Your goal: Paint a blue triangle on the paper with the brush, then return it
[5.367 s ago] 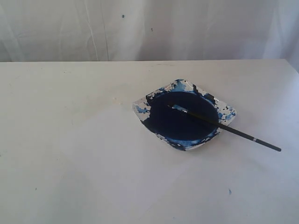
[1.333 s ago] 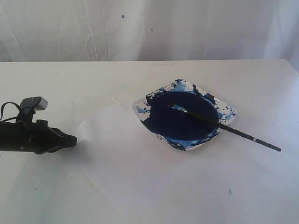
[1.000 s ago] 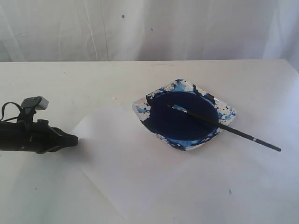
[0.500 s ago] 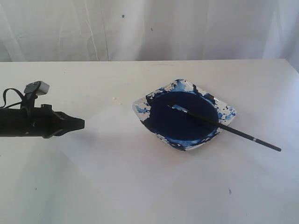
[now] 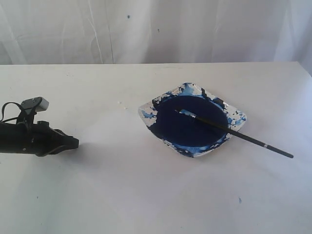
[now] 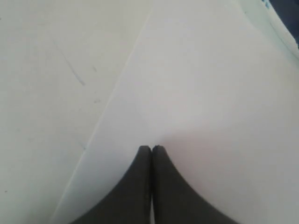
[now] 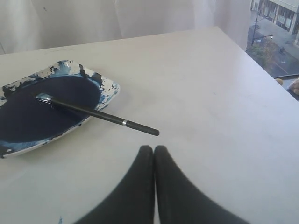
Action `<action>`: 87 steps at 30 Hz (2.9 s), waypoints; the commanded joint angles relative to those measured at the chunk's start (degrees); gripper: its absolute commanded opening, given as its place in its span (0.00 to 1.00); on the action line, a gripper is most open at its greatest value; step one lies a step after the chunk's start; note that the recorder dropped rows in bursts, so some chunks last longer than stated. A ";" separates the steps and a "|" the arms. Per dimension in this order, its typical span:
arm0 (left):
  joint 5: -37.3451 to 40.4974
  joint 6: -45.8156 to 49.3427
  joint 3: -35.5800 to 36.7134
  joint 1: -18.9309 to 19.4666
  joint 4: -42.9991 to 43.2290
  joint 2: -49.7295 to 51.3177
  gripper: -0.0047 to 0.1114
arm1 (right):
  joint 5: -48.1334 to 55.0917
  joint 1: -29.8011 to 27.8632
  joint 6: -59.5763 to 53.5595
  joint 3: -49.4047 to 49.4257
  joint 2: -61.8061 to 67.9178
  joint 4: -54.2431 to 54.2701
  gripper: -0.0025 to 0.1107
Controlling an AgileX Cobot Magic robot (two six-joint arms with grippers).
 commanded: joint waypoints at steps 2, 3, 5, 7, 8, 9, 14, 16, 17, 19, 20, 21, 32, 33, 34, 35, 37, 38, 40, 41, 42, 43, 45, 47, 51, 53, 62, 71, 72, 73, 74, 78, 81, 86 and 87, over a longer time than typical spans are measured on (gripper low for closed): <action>-0.04 -0.18 0.50 0.12 -1.23 -0.48 0.04 | -0.07 0.13 -0.03 0.29 -0.27 -0.04 0.02; -0.04 -0.18 0.50 0.12 -1.23 -0.48 0.04 | -0.07 0.13 -0.03 0.29 -0.27 -0.04 0.02; -0.05 -0.04 0.50 0.12 -1.23 -0.48 0.04 | -0.07 0.13 -0.03 0.29 -0.27 -0.04 0.02; -0.05 0.25 0.50 0.12 -1.23 -0.48 0.04 | -0.07 0.13 -0.03 0.29 -0.27 -0.04 0.02; -0.05 0.25 0.50 0.12 -1.23 -0.48 0.04 | -0.07 0.13 -0.03 0.29 -0.27 -0.04 0.02; -0.05 0.25 0.50 0.12 -1.23 -0.48 0.04 | -0.07 0.13 -0.03 0.29 -0.27 -0.04 0.02; -0.20 0.23 0.50 0.12 -1.23 -0.48 0.04 | -0.07 0.13 -0.03 0.29 -0.27 -0.04 0.02; -0.19 0.39 0.50 0.12 -1.23 -0.48 0.04 | -0.07 0.13 -0.03 0.29 -0.27 -0.04 0.02; -0.19 0.39 0.50 0.12 -1.23 -0.48 0.04 | -0.07 0.13 -0.03 0.29 -0.27 -0.04 0.02; -0.19 0.39 0.50 0.12 -1.23 -0.48 0.04 | -0.07 0.13 -0.03 0.29 -0.27 -0.04 0.02; -0.19 0.39 0.50 0.12 -1.23 -0.48 0.04 | -0.07 0.13 -0.03 0.29 -0.27 -0.04 0.02; -0.19 0.39 0.50 0.12 -1.23 -0.48 0.04 | -0.07 0.13 -0.03 0.29 -0.27 -0.04 0.02; -0.08 0.38 0.50 0.12 -1.23 -0.48 0.04 | -0.07 0.13 -0.03 0.29 -0.27 -0.04 0.02; -0.08 0.38 0.50 0.12 -1.23 -0.48 0.04 | -0.07 0.13 -0.03 0.29 -0.27 -0.04 0.02; -0.08 0.38 0.50 0.12 -1.23 -0.48 0.04 | -0.07 0.13 -0.03 0.29 -0.27 -0.04 0.02; -0.08 0.38 0.50 0.12 -1.23 -0.48 0.04 | -0.07 0.13 -0.03 0.29 -0.27 -0.04 0.02; -0.08 0.38 0.50 0.12 -1.23 -0.48 0.04 | -0.07 0.13 -0.03 0.29 -0.27 -0.04 0.02; -0.08 0.38 0.50 0.12 -1.23 -0.48 0.04 | -0.07 0.13 -0.03 0.29 -0.27 -0.04 0.02; -0.08 0.38 0.50 0.12 -1.23 -0.48 0.04 | -0.07 0.13 -1.36 0.29 -0.27 -0.93 0.02; -0.08 0.38 0.50 0.12 -1.23 -0.48 0.04 | -0.07 0.13 -2.19 0.29 -0.27 -1.71 0.02; -0.08 0.38 0.50 0.12 -1.23 -0.48 0.04 | -0.07 0.13 -2.39 0.29 -0.27 -1.72 0.02; -0.08 0.38 0.50 0.12 -1.23 -0.48 0.04 | -0.07 0.13 -2.39 0.29 -0.27 -1.72 0.02; -0.08 0.38 0.50 0.12 -1.23 -0.48 0.04 | -0.07 0.13 -2.39 0.29 -0.27 -1.72 0.02; -0.08 0.38 0.50 0.12 -1.23 -0.48 0.04 | -0.07 0.13 -2.39 0.29 -0.27 -1.72 0.02; -0.08 0.38 0.50 0.12 -1.23 -0.48 0.04 | -0.07 0.13 -2.39 0.29 -0.27 -1.72 0.02; -0.08 0.38 0.50 0.12 -1.23 -0.48 0.04 | -0.58 0.13 -2.35 0.29 -0.27 -1.72 0.02; -0.08 0.38 0.50 0.12 -1.23 -0.48 0.04 | -8.27 0.13 -2.21 0.29 -0.27 -1.72 0.02; -0.08 0.38 0.50 0.12 -1.23 -0.48 0.04 | -8.38 0.13 -2.12 0.29 -0.27 -1.72 0.02; -0.08 0.38 0.50 0.12 -1.23 -0.48 0.04 | -8.38 0.13 -2.12 0.29 -0.27 -1.72 0.02; -0.08 0.38 0.50 0.12 -1.23 -0.48 0.04 | -8.38 0.13 -2.12 0.29 -0.27 -1.72 0.02; -0.08 0.38 0.50 0.12 -1.23 -0.48 0.04 | -8.38 0.13 -2.12 0.29 -0.27 -1.72 0.02; -0.08 0.38 0.50 0.12 -1.23 -0.48 0.04 | -8.28 0.13 -2.12 0.29 -0.27 -1.72 0.02; -0.08 0.38 0.50 0.12 -1.23 -0.48 0.04 | -8.28 0.13 -2.01 0.29 -0.27 -1.47 0.02; -0.08 0.38 0.50 0.12 -1.23 -0.48 0.04 | -8.58 0.13 -2.31 0.29 -0.27 -1.88 0.02; -0.08 0.38 0.50 0.12 -1.23 -0.48 0.04 | -9.36 0.13 -2.45 0.29 -0.27 -1.94 0.02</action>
